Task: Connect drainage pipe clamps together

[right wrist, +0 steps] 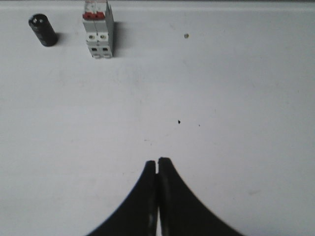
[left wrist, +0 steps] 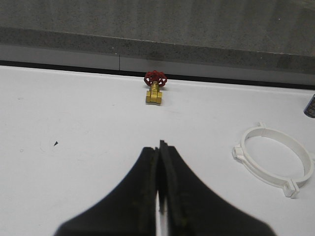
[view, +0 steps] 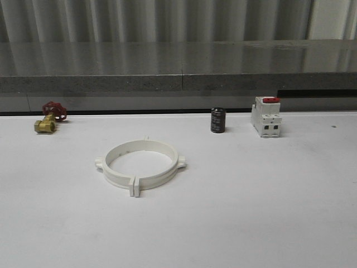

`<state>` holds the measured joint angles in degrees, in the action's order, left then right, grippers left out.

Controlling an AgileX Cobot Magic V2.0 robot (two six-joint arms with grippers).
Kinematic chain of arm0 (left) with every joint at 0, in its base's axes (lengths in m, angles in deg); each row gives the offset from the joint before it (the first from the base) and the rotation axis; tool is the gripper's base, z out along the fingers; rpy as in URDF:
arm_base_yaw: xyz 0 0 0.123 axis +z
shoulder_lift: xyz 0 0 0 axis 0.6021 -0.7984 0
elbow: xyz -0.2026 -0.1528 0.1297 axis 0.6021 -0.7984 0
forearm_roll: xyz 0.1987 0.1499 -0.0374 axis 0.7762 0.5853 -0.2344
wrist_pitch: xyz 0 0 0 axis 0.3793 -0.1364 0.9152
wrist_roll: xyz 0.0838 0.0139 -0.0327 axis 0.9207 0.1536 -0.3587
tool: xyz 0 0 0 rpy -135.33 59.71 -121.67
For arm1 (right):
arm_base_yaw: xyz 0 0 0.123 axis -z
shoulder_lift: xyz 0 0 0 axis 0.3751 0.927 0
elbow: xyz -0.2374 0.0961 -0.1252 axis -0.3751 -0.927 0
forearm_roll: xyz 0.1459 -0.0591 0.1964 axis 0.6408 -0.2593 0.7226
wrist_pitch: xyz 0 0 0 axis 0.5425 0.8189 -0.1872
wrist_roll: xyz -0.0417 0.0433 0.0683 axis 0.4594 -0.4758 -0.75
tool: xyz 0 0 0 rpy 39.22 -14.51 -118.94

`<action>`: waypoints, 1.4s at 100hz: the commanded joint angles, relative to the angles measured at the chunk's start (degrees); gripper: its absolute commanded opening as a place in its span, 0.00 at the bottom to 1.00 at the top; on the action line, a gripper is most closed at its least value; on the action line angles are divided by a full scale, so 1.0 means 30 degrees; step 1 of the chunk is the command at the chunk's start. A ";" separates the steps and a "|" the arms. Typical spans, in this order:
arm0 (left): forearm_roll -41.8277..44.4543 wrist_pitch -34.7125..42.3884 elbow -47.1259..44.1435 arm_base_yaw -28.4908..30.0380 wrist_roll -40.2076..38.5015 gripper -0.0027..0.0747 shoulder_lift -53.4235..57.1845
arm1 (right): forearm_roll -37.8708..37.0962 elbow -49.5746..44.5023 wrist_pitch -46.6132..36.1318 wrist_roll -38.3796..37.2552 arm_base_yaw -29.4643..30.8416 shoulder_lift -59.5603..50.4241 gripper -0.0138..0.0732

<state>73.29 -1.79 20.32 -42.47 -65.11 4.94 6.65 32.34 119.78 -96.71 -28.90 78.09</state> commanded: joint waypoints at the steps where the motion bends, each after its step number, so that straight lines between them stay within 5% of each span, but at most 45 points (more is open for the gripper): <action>1: 0.0018 0.1463 0.0503 0.0010 0.0001 0.01 -0.0127 | -0.0489 -0.0784 -0.2975 0.0222 0.0108 -0.1291 0.08; 40: 0.0018 0.1463 0.0503 0.0010 0.0001 0.01 -0.0127 | -0.0512 -0.7822 -1.0921 0.0222 0.0286 -0.7246 0.08; 61: 0.0018 0.1463 0.0503 0.0010 0.0001 0.01 -0.0127 | 0.0241 -1.1720 -1.4905 0.0893 0.2262 -0.9808 0.08; 111: 0.0018 0.1463 0.0503 0.0010 0.0001 0.01 -0.0127 | 0.2760 -1.3485 -1.2453 0.3591 0.3097 -1.5262 0.08; 140: 0.0018 0.1496 0.0503 0.0010 0.0001 0.01 -0.0127 | 0.3339 -1.3485 -1.0875 0.4175 0.3097 -1.5329 0.08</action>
<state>73.29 -1.70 20.32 -42.47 -65.11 4.94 16.38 -9.01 90.45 -85.03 -20.01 33.36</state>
